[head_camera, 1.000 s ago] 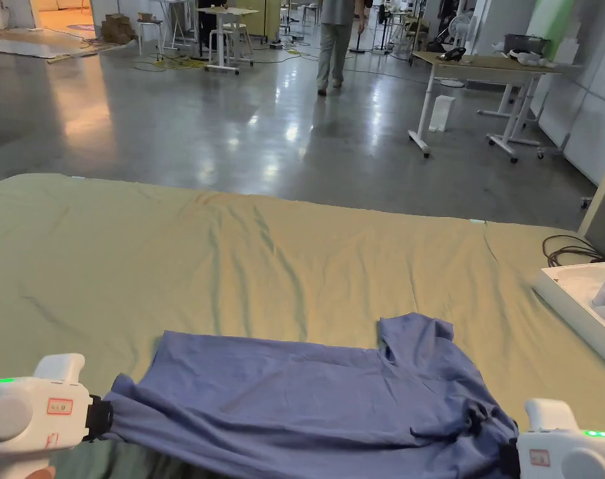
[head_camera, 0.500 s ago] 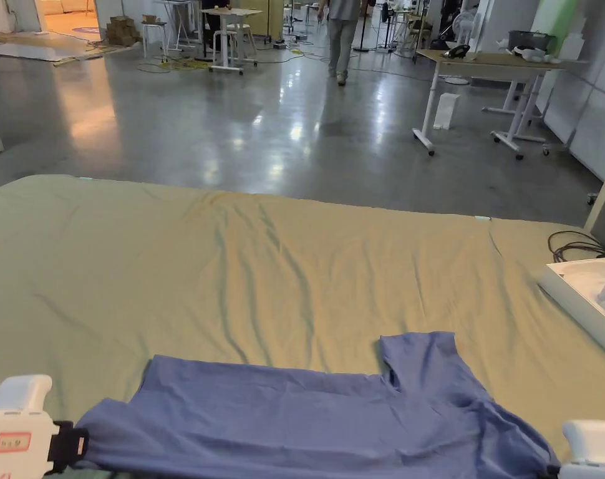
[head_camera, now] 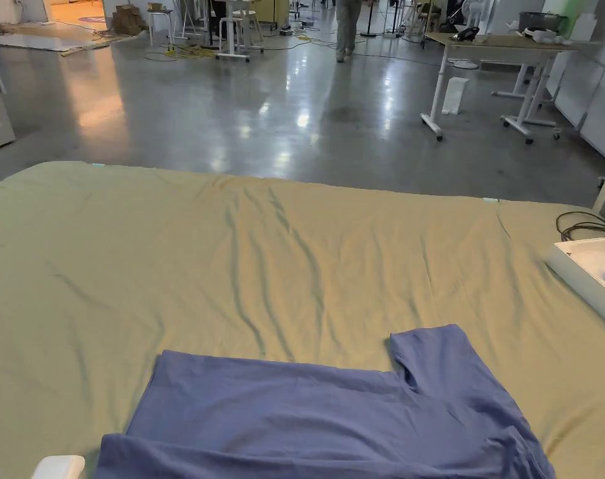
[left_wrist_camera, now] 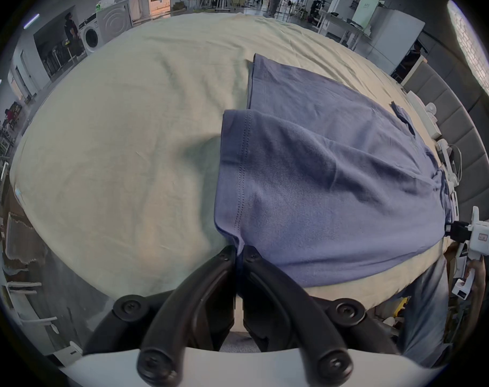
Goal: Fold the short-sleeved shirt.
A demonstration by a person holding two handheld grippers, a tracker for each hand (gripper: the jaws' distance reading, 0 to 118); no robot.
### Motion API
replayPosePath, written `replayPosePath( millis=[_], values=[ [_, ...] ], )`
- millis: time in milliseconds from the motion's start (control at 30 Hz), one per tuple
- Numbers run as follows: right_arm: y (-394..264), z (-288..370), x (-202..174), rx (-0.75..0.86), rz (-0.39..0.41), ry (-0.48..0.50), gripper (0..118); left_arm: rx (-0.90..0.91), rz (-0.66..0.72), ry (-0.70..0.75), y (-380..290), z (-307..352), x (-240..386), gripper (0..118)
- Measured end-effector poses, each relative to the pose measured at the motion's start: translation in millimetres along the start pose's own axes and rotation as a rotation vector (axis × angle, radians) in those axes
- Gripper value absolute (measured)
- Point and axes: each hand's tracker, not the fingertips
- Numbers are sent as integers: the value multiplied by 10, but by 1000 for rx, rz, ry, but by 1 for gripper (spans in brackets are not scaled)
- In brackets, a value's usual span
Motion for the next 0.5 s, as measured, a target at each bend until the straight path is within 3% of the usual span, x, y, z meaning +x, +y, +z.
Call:
replayPosePath(
  millis=[100, 233, 333, 400, 500],
  values=[
    [19, 48, -55, 11, 0, -26, 10, -2, -39, 16, 1, 7, 14, 4],
    [87, 367, -123, 131, 24, -130, 38, 12, -15, 8, 68, 197, 64, 14],
    [248, 733, -151, 300, 8, -93, 51, 116, -35, -26, 162, 372, 187, 39],
    [365, 964, -219, 417, 6, -62, 64, 197, -78, -35, 236, 504, 339, 41],
    [537, 1274, -364, 611, 19, -12, 66, 354, -123, -54, 348, 741, 612, 41]
  ],
)
